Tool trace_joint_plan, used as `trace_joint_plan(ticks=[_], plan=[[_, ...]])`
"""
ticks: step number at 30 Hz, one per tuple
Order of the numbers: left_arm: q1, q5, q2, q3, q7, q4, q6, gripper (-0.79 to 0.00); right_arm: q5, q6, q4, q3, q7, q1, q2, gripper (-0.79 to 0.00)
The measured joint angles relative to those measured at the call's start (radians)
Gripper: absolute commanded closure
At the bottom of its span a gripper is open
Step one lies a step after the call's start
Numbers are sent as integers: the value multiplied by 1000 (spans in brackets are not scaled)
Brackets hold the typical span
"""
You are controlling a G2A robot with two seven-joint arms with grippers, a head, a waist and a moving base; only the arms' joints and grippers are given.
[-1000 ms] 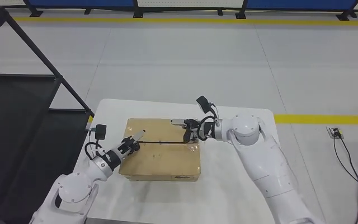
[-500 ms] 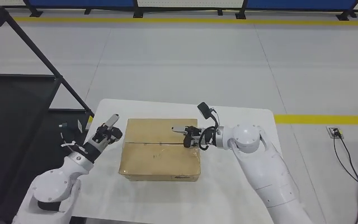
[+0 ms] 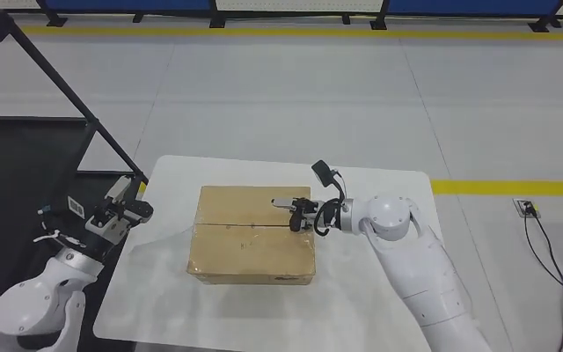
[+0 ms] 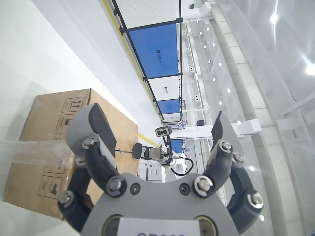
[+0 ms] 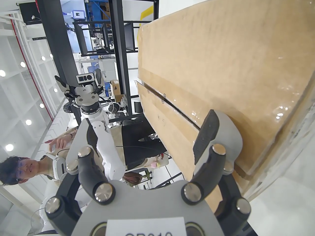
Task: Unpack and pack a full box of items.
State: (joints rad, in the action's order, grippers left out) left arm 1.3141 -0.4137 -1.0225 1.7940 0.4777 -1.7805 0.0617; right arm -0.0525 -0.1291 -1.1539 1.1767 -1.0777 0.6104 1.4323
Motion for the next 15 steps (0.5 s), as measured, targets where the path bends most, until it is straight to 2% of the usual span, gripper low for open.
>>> trace_joint_plan(ticks=[4,10,15], plan=[[27,-70,-8,-15,-32,32,19,-785,0,0,0,0,0,0,0,-785],[114,-144,-23,-58,-39,81,-35,-785,0,0,0,0,0,0,0,-785],[132,-200,-35,-117,-77,150,1,-785,0,0,0,0,0,0,0,-785]])
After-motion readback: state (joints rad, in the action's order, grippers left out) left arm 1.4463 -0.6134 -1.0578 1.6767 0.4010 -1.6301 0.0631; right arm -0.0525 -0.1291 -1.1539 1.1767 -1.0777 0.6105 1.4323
